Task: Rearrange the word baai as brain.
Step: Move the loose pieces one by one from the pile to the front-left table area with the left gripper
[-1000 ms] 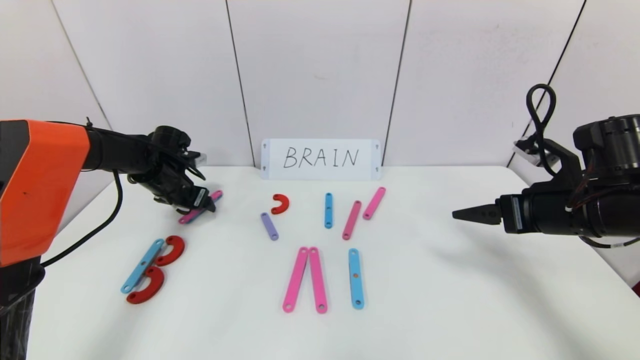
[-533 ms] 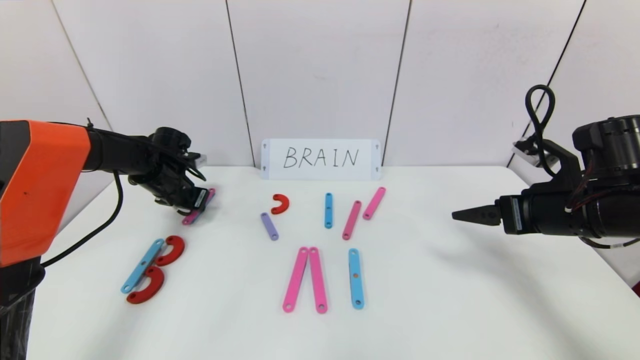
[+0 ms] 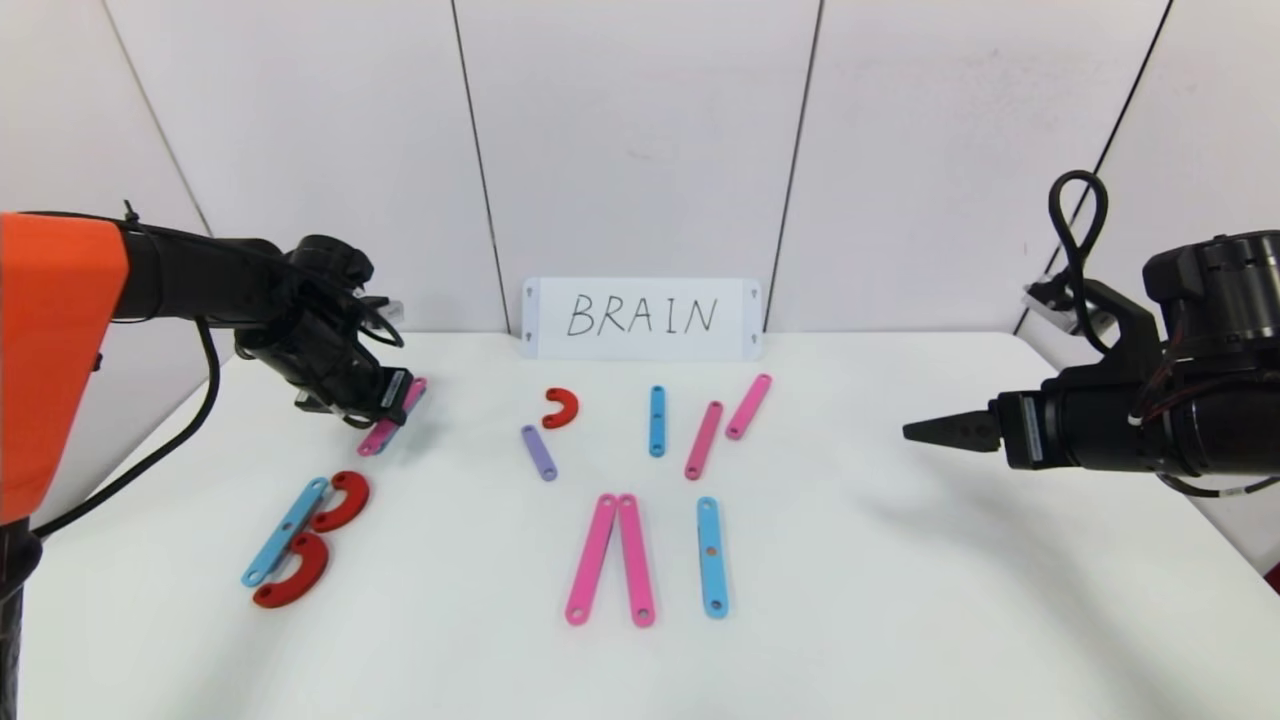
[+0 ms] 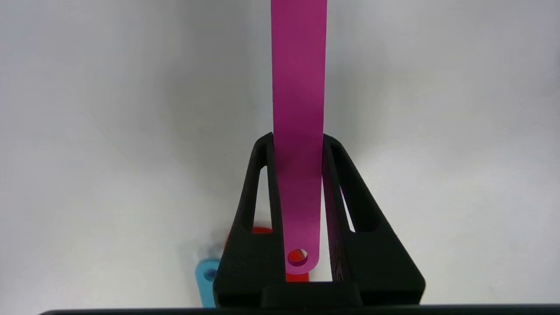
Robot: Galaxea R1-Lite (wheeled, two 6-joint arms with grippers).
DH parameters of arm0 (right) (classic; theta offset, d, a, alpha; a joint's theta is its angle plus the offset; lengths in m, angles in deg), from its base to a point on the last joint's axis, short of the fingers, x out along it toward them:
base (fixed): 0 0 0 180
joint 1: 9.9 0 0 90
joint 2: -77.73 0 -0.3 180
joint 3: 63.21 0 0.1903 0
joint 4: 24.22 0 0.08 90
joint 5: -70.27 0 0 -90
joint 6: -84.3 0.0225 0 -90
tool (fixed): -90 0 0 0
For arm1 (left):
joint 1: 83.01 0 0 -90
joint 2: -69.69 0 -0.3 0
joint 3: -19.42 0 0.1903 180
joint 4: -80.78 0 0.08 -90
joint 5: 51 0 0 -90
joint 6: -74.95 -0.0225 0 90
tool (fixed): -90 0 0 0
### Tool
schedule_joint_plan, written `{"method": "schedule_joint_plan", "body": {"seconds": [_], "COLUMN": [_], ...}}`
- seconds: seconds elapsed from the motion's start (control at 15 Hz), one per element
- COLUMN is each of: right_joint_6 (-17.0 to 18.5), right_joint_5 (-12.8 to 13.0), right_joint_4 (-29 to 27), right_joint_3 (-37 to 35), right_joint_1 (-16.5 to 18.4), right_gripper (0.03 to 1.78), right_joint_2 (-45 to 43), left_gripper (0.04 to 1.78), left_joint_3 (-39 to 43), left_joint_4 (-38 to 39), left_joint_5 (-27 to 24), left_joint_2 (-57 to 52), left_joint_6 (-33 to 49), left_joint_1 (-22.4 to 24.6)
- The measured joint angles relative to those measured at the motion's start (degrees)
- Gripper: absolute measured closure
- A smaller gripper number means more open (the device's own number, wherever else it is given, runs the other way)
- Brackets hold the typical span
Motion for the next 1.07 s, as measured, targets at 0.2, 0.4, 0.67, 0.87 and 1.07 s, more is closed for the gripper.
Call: {"method": "schedule_joint_plan", "body": {"seconds": [0.2,0.4,0.67,0.87,1.07], "right_joint_6": [-0.04,-0.11,-0.09,-0.11,-0.09], "right_joint_5": [0.10,0.18,0.18,0.18,0.20], "right_joint_4": [0.01,0.01,0.00,0.00,0.00], "right_joint_3": [-0.06,-0.09,-0.09,-0.13,-0.17], "right_joint_1": [-0.15,-0.30,-0.33,-0.34,-0.34], "right_gripper": [0.08,0.08,0.08,0.08,0.08], "right_joint_2": [0.06,0.28,0.37,0.39,0.41], "left_gripper": [1.52,1.52,1.52,1.52,1.52], "left_joint_3": [6.92,17.83,30.60,34.90,36.74], "left_joint_4": [-0.28,1.16,7.41,9.91,10.13], "left_joint_5": [0.30,0.67,4.00,4.67,4.77], "left_joint_2": [-5.32,-11.48,-17.14,-18.14,-18.16], "left_joint_6": [5.30,7.44,10.61,10.90,11.07], "left_joint_1": [-2.04,-4.44,-7.56,-9.42,-11.22]}}
